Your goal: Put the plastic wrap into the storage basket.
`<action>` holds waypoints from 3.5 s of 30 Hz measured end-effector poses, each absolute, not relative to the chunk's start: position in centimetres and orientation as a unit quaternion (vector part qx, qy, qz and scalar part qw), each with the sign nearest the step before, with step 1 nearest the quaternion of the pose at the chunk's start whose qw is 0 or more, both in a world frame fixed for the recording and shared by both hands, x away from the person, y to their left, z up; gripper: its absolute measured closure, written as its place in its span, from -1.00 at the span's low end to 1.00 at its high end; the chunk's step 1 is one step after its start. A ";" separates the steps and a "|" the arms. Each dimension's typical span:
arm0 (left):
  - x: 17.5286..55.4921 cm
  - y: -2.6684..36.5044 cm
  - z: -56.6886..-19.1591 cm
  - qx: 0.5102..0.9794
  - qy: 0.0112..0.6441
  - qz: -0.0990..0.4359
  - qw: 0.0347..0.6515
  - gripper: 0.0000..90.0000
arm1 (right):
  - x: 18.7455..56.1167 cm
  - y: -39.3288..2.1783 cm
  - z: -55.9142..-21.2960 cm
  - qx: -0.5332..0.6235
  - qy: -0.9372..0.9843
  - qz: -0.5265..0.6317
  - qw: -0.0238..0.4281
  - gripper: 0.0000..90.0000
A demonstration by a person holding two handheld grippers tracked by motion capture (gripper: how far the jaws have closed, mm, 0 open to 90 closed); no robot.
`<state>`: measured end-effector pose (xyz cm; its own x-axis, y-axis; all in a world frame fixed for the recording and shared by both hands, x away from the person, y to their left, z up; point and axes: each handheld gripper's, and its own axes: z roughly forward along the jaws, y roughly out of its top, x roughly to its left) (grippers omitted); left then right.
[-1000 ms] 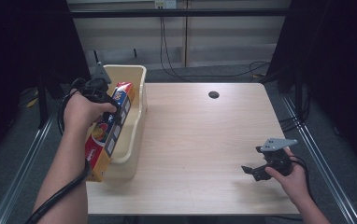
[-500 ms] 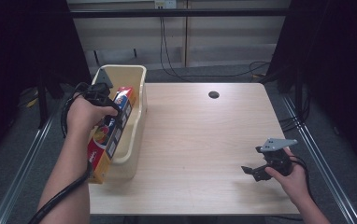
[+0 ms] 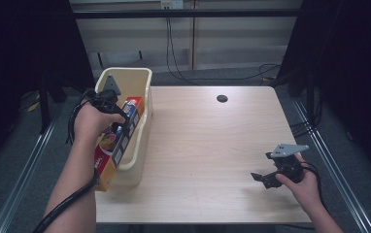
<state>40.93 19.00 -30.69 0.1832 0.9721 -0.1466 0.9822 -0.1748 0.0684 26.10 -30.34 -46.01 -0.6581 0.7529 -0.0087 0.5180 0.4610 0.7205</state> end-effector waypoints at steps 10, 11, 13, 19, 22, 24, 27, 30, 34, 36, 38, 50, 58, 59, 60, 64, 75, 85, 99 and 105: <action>41.0 18.6 -31.3 0.769 0.634 -0.040 0.068 -0.10 | 26.1 -30.4 -46.0 0.378 0.839 0.356 0.165 -0.92; 41.0 18.6 -31.3 0.769 0.635 -0.039 0.068 -0.10 | 26.1 -30.4 -46.0 0.378 0.839 0.355 0.164 -0.92; 41.1 18.6 -31.4 0.769 0.635 -0.037 0.066 -0.10 | 26.1 -30.3 -46.1 0.378 0.839 0.355 0.163 -0.92; 41.2 18.5 -31.9 0.769 0.635 -0.037 0.064 -0.11 | 26.1 -30.3 -46.1 0.377 0.839 0.356 0.164 -0.92; 41.3 18.6 -32.1 0.769 0.635 -0.044 0.062 -0.11 | 26.1 -30.3 -46.1 0.379 0.839 0.355 0.163 -0.92; 41.3 18.6 -32.2 0.766 0.639 -0.041 0.064 -0.11 | 26.1 -30.3 -46.1 0.378 0.840 0.355 0.162 -0.92; 41.3 18.6 -32.3 0.767 0.637 -0.043 0.062 -0.11 | 26.2 -30.3 -46.1 0.379 0.839 0.356 0.162 -0.92; 41.3 18.5 -32.4 0.766 0.638 -0.041 0.061 -0.11 | 26.2 -30.4 -46.1 0.377 0.839 0.356 0.163 -0.92; 41.4 18.5 -32.6 0.766 0.638 -0.045 0.060 -0.11 | 26.1 -30.4 -46.1 0.377 0.839 0.356 0.163 -0.92; 41.4 18.5 -32.7 0.766 0.639 -0.040 0.058 -0.11 | 26.1 -30.3 -46.1 0.378 0.839 0.355 0.162 -0.92; 41.4 18.5 -32.8 0.764 0.641 -0.042 0.058 -0.11 | 26.1 -30.3 -46.1 0.379 0.839 0.355 0.162 -0.92; 41.5 18.5 -33.0 0.768 0.637 -0.045 0.056 -0.12 | 26.1 -30.3 -46.2 0.379 0.840 0.354 0.162 -0.92; 41.6 18.4 -33.2 0.767 0.638 -0.042 0.054 -0.13 | 26.2 -30.4 -46.2 0.378 0.839 0.355 0.162 -0.92; 41.6 18.5 -33.2 0.769 0.636 -0.044 0.052 -0.13 | 26.2 -30.4 -46.2 0.377 0.840 0.355 0.162 -0.92; 41.6 18.5 -33.3 0.766 0.639 -0.040 0.054 -0.13 | 26.2 -30.4 -46.2 0.377 0.840 0.355 0.163 -0.92; 41.6 18.5 -33.5 0.764 0.641 -0.044 0.056 -0.15 | 26.1 -30.4 -46.2 0.378 0.839 0.355 0.163 -0.92; 41.5 18.1 -31.0 0.760 0.642 -0.028 0.099 -0.21 | 26.1 -30.4 -46.1 0.378 0.839 0.356 0.164 -0.92; 41.4 15.7 -28.6 0.780 0.613 -0.020 0.127 -0.29 | 26.0 -30.5 -46.0 0.378 0.839 0.356 0.162 -0.92; 41.1 12.6 -27.5 0.798 0.580 -0.017 0.162 -0.34 | 25.9 -30.4 -46.0 0.375 0.840 0.356 0.164 -0.92; 41.1 11.1 -27.8 0.808 0.565 -0.019 0.166 -0.41 | 25.8 -30.5 -45.9 0.373 0.840 0.359 0.163 -0.92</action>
<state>41.14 11.14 -27.76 0.3606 0.9070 -0.2174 0.9195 -0.3065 0.2462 25.85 -30.46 -45.88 -0.6680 0.7441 -0.0054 0.5097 0.4629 0.7252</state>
